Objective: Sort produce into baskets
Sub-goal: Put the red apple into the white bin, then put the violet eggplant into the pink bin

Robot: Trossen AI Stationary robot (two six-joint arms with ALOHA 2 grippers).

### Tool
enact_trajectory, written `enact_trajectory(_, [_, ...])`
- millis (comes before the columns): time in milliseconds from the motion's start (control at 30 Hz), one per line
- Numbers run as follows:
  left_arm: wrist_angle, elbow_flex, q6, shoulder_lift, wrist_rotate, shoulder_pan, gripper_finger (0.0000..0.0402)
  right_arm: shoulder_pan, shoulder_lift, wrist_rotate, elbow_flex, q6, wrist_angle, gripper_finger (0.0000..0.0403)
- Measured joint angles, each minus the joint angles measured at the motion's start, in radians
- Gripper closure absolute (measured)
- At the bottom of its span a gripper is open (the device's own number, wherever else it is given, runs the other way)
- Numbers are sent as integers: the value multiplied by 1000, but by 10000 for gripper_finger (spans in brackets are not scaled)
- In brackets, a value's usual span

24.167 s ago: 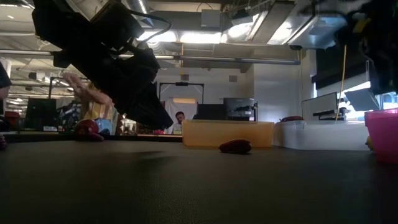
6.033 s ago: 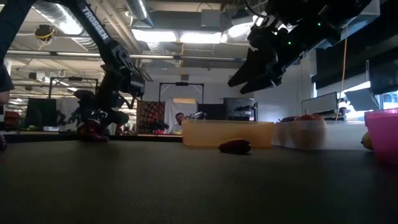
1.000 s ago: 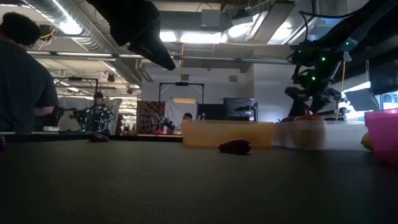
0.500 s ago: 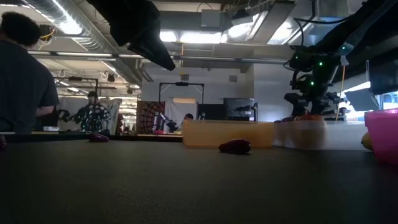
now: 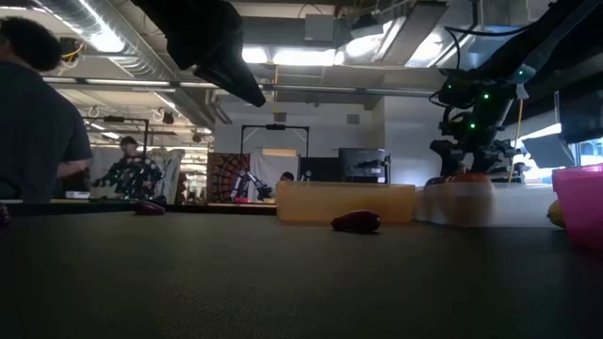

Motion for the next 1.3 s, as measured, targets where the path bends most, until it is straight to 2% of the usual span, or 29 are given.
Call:
enact_trajectory(167, [0,0,0,0,0,0,43,0,0,0,0,1,2,108])
enact_trajectory(467, [1,0,0,0,21,0,43,0,0,-1,0,19,21,81])
enact_trajectory(967, [0,0,3,0,22,0,43,0,-1,-11,0,0,16,79])
enact_trajectory(1100, [1,0,3,0,22,0,43,0,-4,-13,38,-28,-39,79])
enact_trajectory(1300, [1,0,-21,0,23,0,43,63,-54,-113,124,-43,-151,79])
